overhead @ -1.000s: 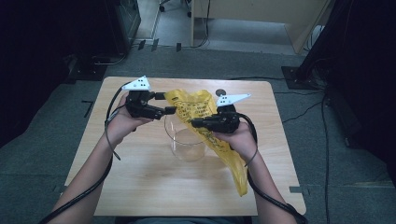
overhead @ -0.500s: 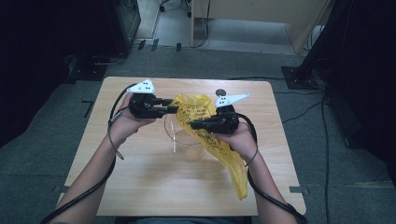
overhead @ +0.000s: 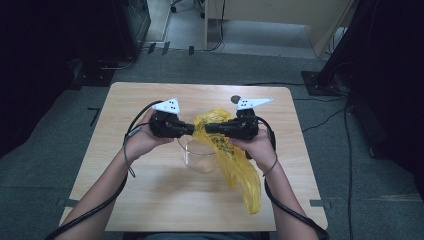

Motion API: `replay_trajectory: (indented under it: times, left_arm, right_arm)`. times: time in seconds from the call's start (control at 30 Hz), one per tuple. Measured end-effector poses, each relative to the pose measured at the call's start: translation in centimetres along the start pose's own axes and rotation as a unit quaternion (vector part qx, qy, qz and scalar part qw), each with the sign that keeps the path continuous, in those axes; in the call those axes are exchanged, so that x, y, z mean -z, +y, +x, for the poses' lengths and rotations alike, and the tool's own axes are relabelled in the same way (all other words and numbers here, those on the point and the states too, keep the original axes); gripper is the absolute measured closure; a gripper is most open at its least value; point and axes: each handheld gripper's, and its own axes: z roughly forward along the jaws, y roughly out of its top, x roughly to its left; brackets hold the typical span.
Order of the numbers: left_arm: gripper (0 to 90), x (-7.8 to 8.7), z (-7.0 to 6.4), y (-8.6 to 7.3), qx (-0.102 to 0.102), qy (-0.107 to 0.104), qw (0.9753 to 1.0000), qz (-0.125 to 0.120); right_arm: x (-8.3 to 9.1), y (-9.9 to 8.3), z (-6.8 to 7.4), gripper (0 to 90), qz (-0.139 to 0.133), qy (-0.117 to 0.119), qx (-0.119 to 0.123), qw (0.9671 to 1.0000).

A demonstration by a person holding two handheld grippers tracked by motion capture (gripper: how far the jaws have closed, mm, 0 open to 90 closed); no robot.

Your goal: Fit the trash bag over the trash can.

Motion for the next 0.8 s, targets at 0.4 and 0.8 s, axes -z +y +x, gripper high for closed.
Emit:
replay_trajectory:
  times: [0.4, 0.8]
  left_arm:
    - [81.7, -0.1, 0.0, -0.6, 0.007, -0.014, 0.9998, 0.009]
    - [42.7, 2.0, 0.2, 0.0, -0.010, 0.001, 0.9974, -0.071]
  right_arm:
    - [-1.2, -0.2, -1.9, 90.0, -0.015, -0.029, -0.036, 0.9988]
    - [-1.5, -0.7, -2.3, 90.0, -0.001, -0.028, -0.046, 0.9986]
